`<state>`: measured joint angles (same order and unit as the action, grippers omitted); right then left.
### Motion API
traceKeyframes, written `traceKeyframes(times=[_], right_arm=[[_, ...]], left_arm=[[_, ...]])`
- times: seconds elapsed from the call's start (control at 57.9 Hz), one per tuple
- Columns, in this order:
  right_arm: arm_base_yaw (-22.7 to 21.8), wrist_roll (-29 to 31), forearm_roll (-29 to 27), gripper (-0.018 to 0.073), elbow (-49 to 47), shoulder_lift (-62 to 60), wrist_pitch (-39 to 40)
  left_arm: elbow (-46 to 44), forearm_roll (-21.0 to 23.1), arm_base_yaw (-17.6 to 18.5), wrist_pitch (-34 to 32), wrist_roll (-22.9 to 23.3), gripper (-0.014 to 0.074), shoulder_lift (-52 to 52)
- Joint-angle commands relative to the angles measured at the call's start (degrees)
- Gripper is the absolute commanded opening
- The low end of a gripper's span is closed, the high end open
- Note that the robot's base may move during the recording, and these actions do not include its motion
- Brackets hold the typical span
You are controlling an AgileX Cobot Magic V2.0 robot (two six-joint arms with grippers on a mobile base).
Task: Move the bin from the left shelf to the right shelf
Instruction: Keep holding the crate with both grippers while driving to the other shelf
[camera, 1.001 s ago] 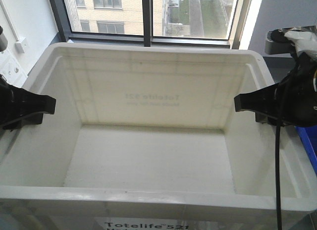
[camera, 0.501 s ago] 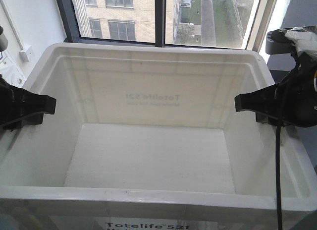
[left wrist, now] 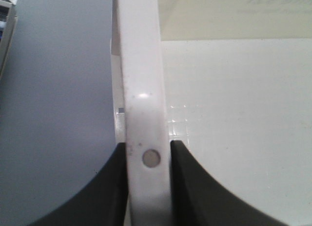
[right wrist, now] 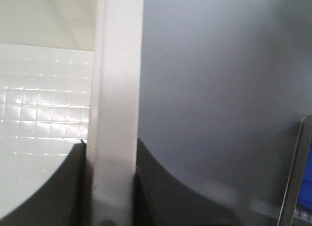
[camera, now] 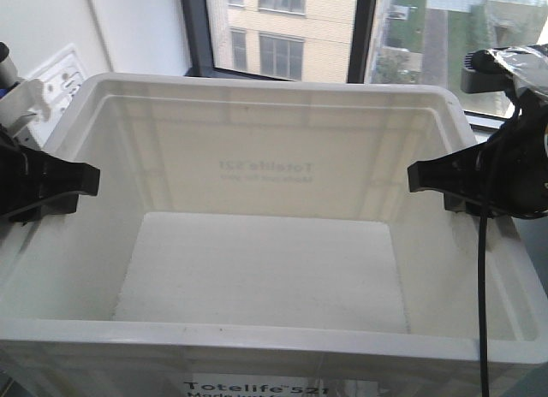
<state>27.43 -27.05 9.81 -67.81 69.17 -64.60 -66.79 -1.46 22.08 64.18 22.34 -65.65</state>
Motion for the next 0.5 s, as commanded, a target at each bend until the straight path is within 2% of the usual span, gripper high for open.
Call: traceKeyframes(times=[0.0, 0.483], right_arm=[[-0.04, 1.3, 2.96, -0.0001, -2.04, -1.52, 3.68], [-0.04, 1.3, 2.96, -0.0001, -2.04, -1.52, 3.44]], left_arm=[[-2.38, 1.82, 0.41, -5.69, -0.61, -0.0006, 2.13], [-2.38, 1.82, 0.41, -5.69, -0.61, -0.0006, 2.13]])
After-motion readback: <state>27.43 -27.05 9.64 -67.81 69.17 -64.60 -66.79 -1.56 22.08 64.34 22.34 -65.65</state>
